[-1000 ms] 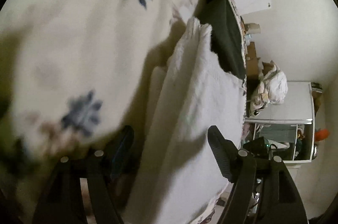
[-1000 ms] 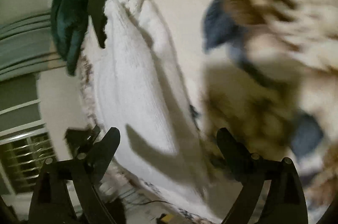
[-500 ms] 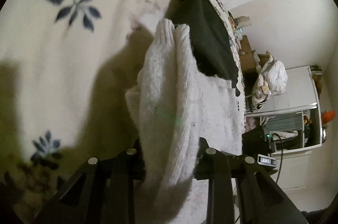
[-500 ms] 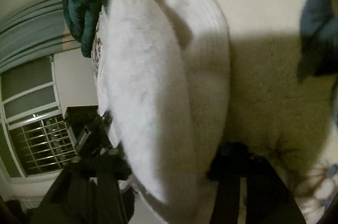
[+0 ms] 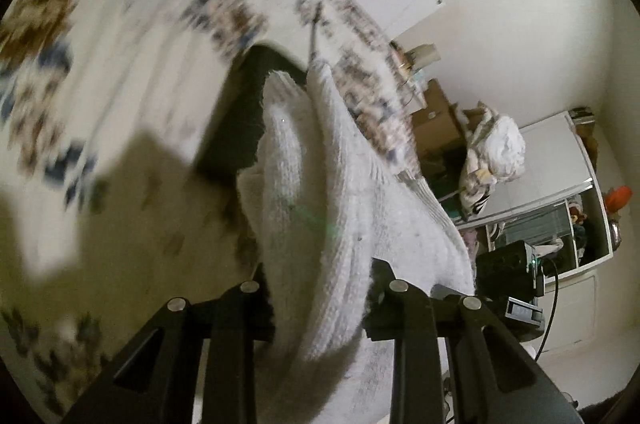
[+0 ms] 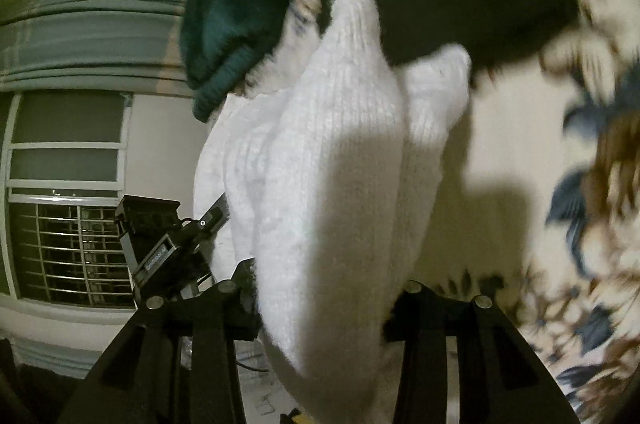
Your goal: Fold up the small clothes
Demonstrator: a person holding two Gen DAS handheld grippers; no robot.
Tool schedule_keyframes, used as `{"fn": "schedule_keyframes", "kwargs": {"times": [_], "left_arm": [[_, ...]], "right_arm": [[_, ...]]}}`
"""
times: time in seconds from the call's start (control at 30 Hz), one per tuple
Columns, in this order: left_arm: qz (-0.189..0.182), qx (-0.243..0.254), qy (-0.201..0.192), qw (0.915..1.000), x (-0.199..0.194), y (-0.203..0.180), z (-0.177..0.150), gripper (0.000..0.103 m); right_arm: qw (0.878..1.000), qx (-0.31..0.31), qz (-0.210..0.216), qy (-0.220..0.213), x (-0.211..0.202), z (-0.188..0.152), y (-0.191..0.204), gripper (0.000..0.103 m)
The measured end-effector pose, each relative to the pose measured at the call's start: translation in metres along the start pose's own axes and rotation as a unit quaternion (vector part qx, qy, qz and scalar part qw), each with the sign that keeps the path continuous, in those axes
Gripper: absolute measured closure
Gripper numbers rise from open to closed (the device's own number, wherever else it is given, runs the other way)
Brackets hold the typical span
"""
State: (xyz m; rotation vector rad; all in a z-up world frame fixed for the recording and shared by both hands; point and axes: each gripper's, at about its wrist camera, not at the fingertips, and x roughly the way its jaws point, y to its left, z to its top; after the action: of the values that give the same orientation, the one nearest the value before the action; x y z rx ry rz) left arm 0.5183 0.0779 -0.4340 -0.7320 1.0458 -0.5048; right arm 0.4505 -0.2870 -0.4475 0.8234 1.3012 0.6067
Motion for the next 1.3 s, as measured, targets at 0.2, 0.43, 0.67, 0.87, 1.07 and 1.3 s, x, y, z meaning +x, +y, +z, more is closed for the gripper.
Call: {"fn": "schedule_keyframes", "kwargs": {"times": [0.2,0.43,0.67,0.87,1.07,1.3], "left_arm": [[-0.011,0.038,-0.026,0.9989,0.031,-0.047,0.078,0.079],[0.012,0.042,0.000,0.9990,0.127,-0.017,0.135,0.079],[0.087,0.054,0.047,0.9936,0.194,0.027,0.125,0.077],[0.153,0.083,0.040,0.9840,0.187,0.010,0.123,0.058],[0.259,0.121,-0.004,0.9583,0.168,-0.006,0.109,0.015],[0.331,0.176,-0.013,0.9271,0.153,-0.035,0.069,0.000]], "right_arm": [[0.998,-0.024,0.001,-0.052,-0.043,0.091,0.035,0.060],[0.998,-0.007,-0.020,-0.064,-0.010,0.195,0.005,0.060],[0.998,0.025,-0.062,-0.024,0.059,0.221,-0.068,0.060],[0.994,0.010,-0.104,-0.019,0.060,0.225,-0.064,0.044],[0.942,-0.084,-0.319,-0.059,0.051,0.197,-0.017,0.017],[0.845,-0.127,-0.504,-0.123,0.041,0.140,0.021,0.000]]}}
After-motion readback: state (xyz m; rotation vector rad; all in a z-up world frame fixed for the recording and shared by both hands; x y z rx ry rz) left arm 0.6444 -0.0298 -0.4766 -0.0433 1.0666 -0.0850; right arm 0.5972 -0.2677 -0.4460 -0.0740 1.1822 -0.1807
